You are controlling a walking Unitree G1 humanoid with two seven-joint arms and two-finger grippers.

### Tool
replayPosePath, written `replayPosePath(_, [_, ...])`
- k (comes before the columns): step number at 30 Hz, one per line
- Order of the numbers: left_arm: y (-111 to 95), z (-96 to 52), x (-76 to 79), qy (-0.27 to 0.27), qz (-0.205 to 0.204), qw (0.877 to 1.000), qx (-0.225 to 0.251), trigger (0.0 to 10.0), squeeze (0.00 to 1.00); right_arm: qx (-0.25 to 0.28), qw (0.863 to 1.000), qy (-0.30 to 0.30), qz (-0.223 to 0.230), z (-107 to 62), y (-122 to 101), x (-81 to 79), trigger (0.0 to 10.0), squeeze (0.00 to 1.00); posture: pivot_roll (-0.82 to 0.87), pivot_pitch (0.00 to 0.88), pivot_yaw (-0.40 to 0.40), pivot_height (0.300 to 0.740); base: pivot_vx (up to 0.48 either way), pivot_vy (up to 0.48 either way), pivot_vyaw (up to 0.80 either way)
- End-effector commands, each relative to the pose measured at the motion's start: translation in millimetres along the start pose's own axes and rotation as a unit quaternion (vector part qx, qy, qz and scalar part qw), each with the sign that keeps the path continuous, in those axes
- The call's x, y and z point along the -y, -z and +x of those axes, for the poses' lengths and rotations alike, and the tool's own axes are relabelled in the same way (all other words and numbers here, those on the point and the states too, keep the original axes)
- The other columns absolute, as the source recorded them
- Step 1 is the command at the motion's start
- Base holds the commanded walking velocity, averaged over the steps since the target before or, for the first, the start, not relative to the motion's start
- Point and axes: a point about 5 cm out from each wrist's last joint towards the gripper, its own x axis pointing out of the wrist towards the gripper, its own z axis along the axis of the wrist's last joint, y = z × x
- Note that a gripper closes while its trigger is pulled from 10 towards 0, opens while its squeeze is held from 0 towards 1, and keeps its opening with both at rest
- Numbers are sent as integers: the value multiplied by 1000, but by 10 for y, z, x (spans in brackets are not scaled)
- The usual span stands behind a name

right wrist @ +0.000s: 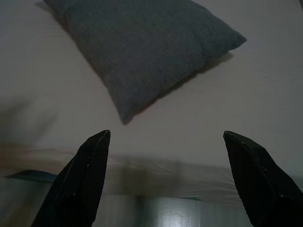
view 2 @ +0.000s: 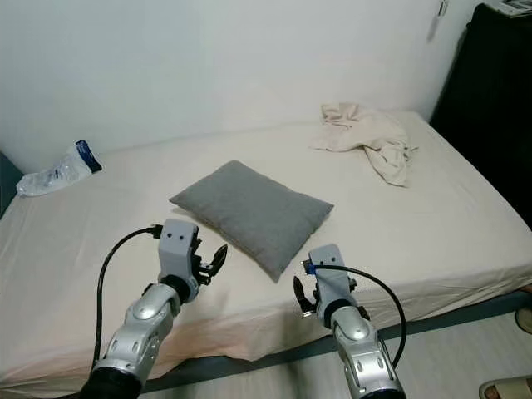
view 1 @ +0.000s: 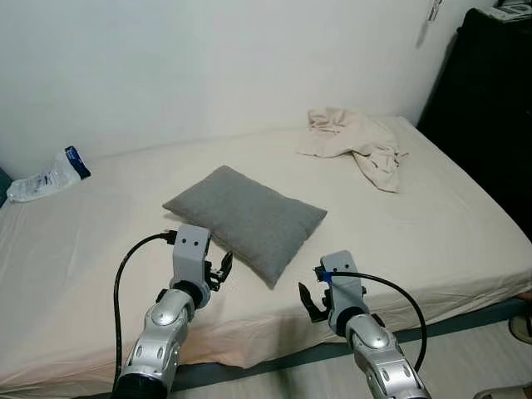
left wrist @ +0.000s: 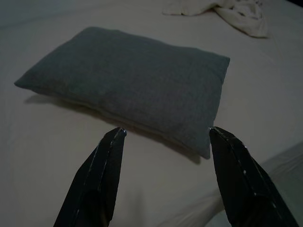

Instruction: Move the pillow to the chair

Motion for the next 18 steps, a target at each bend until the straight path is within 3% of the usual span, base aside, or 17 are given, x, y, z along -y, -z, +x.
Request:
replayPosePath(1, [16,-19,25,12,0,1000,-8,10000,0,5,1000,-5,9,6,-14,-39,10000,0,-42,143,121,740,0,0,0])
replayPosePath(11, [-70,32,244,58,-9,998,8,10000,0,9,1000,1,8,8,-17,-26,10000,0,-71,148,130,740,0,0,0])
replayPosePath(18, [-60,50,199,50,-13,999,3,10000,0,23,1000,-4,-5,6,-55,-8,10000,0,-81,133,131,740,0,0,0])
